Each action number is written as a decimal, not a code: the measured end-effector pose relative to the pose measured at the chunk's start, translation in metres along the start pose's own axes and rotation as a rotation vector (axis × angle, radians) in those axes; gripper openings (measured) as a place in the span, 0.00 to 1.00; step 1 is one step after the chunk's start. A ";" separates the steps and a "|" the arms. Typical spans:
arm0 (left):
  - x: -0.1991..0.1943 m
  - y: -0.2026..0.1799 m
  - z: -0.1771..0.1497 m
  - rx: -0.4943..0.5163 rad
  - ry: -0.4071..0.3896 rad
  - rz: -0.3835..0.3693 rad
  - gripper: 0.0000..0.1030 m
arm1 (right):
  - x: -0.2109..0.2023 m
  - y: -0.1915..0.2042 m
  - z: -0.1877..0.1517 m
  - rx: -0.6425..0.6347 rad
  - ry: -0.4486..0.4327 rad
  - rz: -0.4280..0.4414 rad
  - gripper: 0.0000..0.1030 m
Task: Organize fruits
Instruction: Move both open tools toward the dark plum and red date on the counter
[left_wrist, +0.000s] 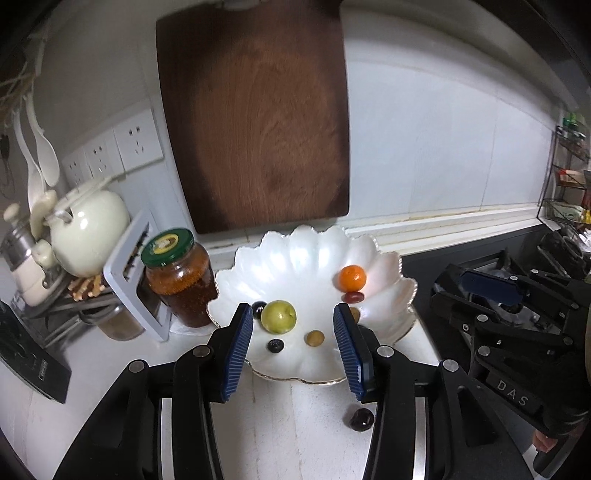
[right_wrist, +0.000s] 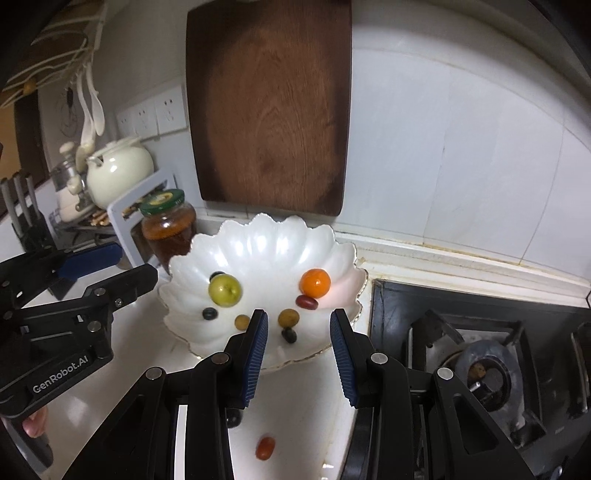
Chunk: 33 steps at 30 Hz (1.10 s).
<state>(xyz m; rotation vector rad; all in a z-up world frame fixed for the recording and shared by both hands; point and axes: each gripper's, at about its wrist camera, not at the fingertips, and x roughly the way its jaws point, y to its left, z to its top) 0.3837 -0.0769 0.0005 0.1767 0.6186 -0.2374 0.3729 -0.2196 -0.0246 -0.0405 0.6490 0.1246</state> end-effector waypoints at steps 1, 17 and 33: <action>-0.006 -0.001 -0.001 0.004 -0.011 -0.003 0.44 | -0.004 0.000 -0.001 0.003 -0.007 0.002 0.35; -0.057 -0.004 -0.033 0.024 -0.074 -0.052 0.45 | -0.059 0.017 -0.035 -0.018 -0.083 0.000 0.35; -0.055 -0.009 -0.070 0.040 -0.050 -0.151 0.45 | -0.059 0.027 -0.075 0.032 -0.039 0.022 0.35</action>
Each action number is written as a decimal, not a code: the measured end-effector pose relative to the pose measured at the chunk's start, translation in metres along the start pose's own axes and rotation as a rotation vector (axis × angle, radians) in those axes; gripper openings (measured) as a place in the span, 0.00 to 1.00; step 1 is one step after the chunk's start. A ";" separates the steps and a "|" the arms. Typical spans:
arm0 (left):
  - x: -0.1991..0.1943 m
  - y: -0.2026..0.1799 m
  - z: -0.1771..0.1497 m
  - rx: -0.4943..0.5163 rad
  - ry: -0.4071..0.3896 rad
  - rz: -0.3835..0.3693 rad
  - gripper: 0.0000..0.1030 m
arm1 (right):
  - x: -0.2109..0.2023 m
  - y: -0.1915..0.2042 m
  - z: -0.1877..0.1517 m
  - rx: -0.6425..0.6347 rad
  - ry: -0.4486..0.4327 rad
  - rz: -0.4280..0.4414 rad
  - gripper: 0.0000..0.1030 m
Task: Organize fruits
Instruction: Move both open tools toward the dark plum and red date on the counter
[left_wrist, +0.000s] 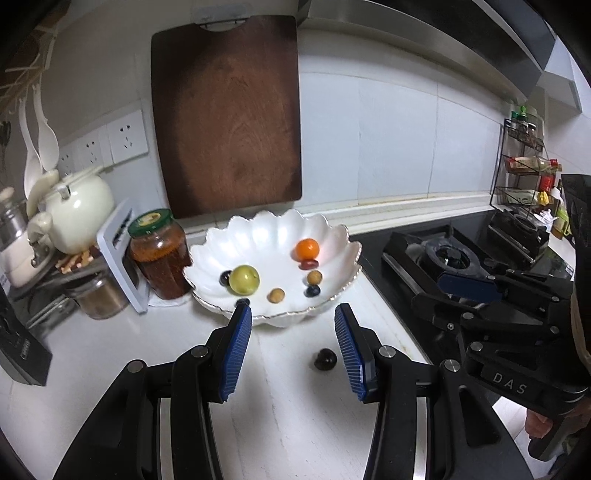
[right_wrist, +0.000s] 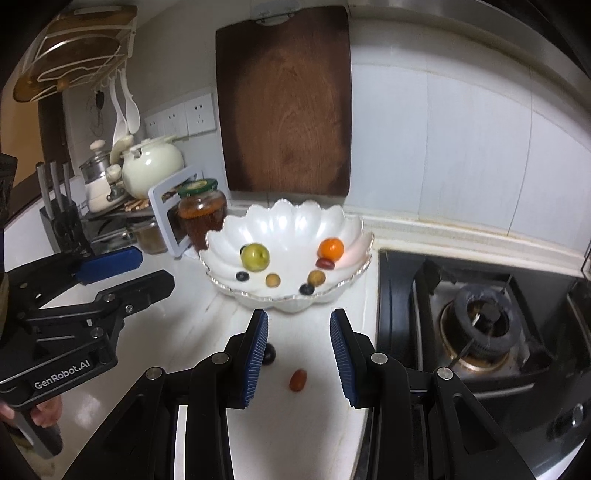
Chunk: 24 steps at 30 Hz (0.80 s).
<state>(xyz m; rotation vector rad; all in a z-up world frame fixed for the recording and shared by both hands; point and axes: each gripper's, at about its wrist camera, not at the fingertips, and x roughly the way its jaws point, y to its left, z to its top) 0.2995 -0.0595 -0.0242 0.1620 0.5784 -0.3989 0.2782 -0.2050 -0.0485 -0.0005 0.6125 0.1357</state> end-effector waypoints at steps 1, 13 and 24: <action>0.001 -0.001 -0.003 0.003 0.004 -0.001 0.46 | 0.001 0.000 -0.003 0.002 0.007 0.000 0.35; 0.030 -0.003 -0.027 0.056 0.048 -0.042 0.46 | 0.022 -0.005 -0.025 0.059 0.064 0.006 0.35; 0.061 -0.012 -0.045 0.150 0.076 -0.123 0.46 | 0.046 -0.005 -0.040 0.095 0.106 0.025 0.35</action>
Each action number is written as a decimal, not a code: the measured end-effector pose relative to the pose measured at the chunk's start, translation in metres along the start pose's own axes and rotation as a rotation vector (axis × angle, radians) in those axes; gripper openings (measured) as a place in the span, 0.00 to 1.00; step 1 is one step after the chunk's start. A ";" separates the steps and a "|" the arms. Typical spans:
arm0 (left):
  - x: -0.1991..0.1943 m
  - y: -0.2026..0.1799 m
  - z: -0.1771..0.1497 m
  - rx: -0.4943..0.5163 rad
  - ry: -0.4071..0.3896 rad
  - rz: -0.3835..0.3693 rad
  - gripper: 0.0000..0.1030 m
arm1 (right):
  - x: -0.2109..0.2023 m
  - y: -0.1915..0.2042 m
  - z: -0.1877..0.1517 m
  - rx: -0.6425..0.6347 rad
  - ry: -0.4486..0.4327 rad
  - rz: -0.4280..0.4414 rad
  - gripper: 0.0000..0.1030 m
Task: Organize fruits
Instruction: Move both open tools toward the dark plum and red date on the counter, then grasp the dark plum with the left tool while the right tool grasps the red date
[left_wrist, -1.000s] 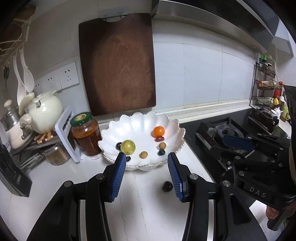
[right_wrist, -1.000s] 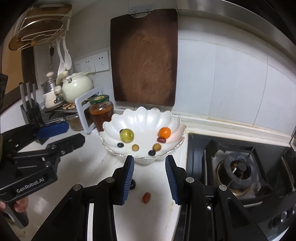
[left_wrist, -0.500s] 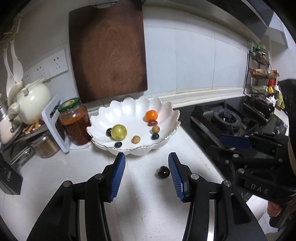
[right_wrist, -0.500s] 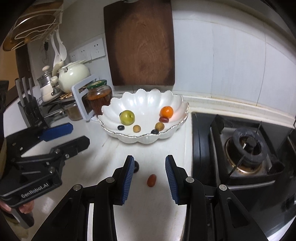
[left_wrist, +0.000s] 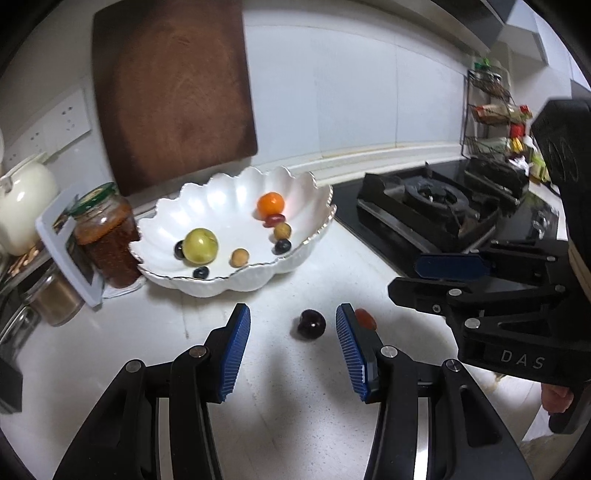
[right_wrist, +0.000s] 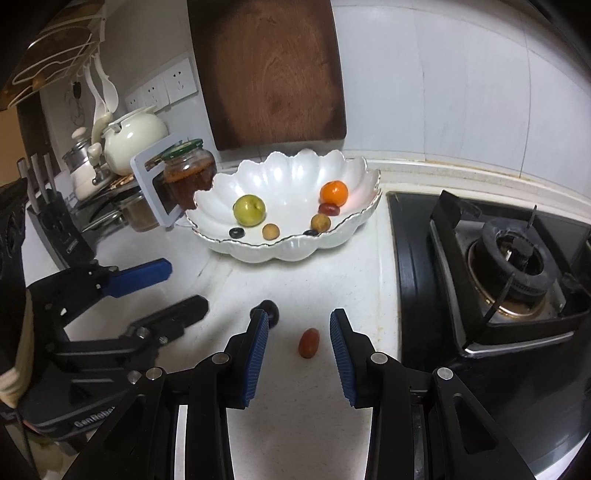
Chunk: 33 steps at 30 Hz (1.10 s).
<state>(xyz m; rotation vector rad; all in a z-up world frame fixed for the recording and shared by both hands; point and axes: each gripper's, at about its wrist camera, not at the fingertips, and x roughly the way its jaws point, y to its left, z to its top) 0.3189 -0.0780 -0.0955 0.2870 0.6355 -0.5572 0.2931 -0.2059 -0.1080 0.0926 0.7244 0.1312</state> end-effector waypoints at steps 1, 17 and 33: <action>0.003 0.000 -0.001 0.007 0.005 -0.004 0.46 | 0.003 0.000 -0.001 -0.002 0.004 -0.002 0.35; 0.053 -0.003 -0.018 0.145 0.081 -0.071 0.46 | 0.052 -0.009 -0.013 0.039 0.117 0.006 0.34; 0.086 -0.011 -0.017 0.223 0.137 -0.095 0.35 | 0.082 -0.013 -0.016 0.056 0.194 0.018 0.26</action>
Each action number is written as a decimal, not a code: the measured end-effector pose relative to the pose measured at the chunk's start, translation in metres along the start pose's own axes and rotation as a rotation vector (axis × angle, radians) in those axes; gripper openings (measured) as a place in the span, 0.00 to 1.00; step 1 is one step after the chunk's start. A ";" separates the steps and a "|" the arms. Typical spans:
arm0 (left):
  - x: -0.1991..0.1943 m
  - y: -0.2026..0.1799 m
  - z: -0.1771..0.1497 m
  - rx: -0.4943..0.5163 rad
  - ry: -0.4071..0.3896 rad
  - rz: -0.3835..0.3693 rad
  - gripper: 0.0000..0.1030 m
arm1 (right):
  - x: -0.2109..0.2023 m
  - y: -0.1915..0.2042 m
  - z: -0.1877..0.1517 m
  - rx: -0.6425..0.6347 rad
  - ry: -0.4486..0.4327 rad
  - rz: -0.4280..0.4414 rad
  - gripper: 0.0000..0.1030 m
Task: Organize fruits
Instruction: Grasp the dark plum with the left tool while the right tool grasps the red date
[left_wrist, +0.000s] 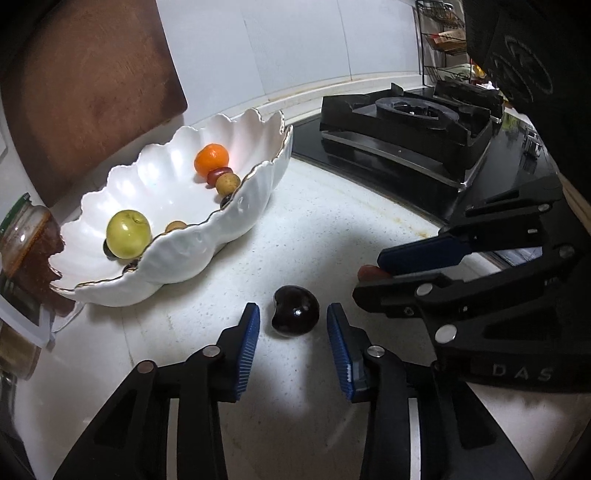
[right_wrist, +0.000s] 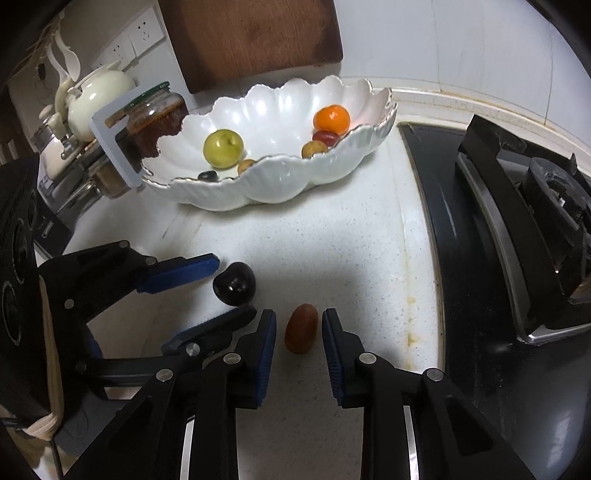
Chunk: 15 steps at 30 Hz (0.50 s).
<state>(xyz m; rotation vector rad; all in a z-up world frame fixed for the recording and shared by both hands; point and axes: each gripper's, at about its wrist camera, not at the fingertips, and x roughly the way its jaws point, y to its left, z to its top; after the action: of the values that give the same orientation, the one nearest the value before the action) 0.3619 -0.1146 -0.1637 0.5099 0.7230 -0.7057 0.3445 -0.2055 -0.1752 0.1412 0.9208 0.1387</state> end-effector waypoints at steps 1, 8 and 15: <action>0.001 0.000 0.001 0.000 0.003 0.003 0.35 | 0.001 -0.001 0.000 0.004 -0.001 0.004 0.25; 0.006 0.000 0.006 -0.006 0.008 -0.001 0.26 | 0.002 -0.004 0.001 0.013 -0.001 0.020 0.18; 0.005 0.000 0.005 -0.032 0.015 0.016 0.26 | 0.001 -0.005 0.000 0.015 -0.012 0.026 0.17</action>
<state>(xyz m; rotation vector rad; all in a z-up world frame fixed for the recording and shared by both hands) 0.3668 -0.1200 -0.1640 0.4920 0.7418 -0.6750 0.3452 -0.2100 -0.1765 0.1678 0.9087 0.1549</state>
